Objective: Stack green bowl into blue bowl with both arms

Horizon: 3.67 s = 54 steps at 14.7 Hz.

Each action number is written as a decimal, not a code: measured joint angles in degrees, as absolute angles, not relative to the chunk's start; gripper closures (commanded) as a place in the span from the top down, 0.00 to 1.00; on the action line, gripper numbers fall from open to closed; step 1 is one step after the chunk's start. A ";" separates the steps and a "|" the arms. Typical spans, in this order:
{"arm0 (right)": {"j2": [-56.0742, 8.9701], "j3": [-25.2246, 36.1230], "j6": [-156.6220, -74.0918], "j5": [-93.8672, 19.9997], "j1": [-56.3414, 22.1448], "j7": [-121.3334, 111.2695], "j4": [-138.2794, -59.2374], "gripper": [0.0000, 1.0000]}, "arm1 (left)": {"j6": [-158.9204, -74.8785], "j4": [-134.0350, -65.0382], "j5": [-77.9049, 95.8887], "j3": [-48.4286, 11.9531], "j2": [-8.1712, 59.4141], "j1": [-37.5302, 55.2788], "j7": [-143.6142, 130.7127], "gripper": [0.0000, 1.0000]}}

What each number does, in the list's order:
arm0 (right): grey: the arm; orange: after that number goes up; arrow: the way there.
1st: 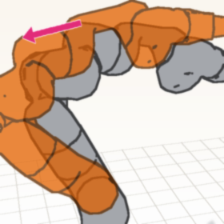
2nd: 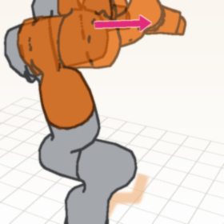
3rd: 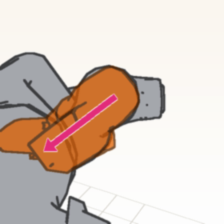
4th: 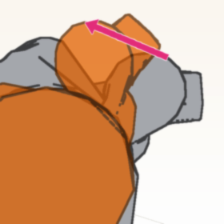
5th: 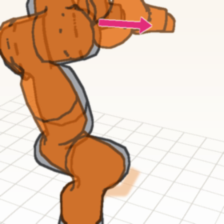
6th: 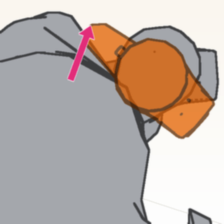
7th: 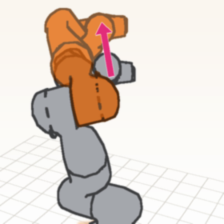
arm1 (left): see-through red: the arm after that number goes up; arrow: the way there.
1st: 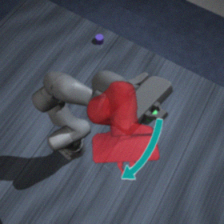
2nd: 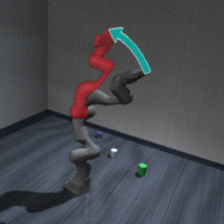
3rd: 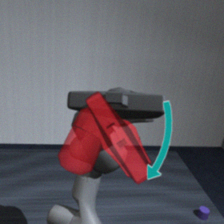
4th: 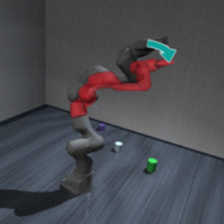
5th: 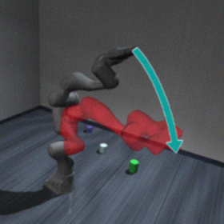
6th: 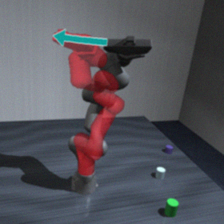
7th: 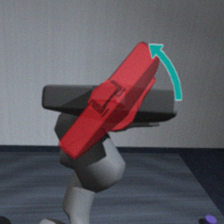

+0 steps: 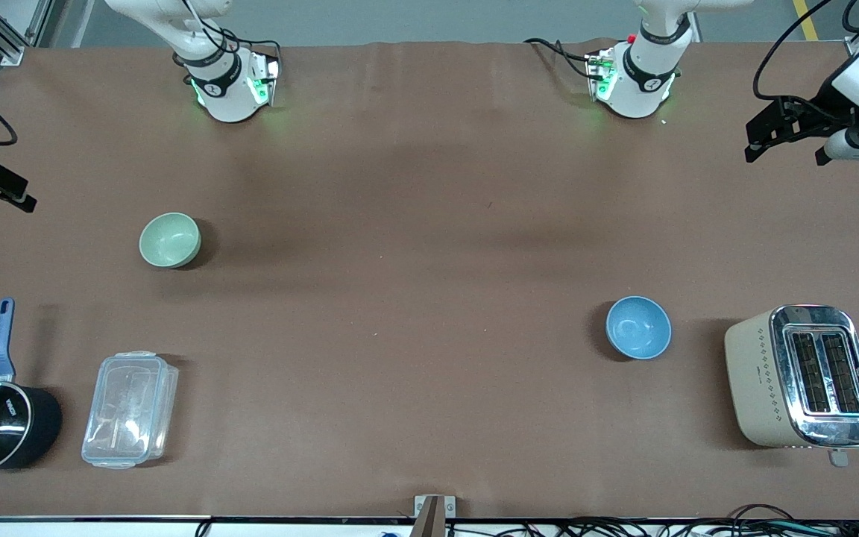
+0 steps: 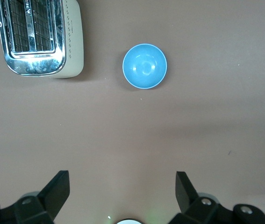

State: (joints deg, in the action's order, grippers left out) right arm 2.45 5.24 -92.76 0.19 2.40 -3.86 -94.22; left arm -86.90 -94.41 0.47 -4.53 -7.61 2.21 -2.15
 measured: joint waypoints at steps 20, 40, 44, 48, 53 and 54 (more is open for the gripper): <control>0.47 5.80 -103.88 0.18 4.31 -3.98 -105.67 0.99 | -120.98 -100.70 -2.80 -4.10 21.00 0.95 -2.07 1.00; -16.30 6.07 -129.35 -16.59 16.85 -29.29 -126.99 0.97 | -143.55 -110.06 -2.80 -4.49 29.68 0.55 -2.42 0.00; -20.52 6.09 -129.61 -23.41 19.15 -36.40 -127.12 0.92 | -136.00 -109.55 -2.83 -8.68 26.57 0.57 -8.44 0.00; -20.90 5.78 -129.59 -24.89 19.15 -36.72 -127.21 0.16 | -132.51 -109.41 -2.88 -18.76 23.39 1.51 -24.10 0.00; -20.90 5.45 -128.99 -25.35 19.04 -36.73 -127.22 0.08 | -132.84 -106.40 -2.90 -21.77 26.78 11.92 -41.94 0.00; -20.90 5.44 -128.76 -25.44 19.02 -36.73 -127.24 0.08 | -133.19 -104.80 -2.90 -21.72 28.50 14.42 -45.29 0.00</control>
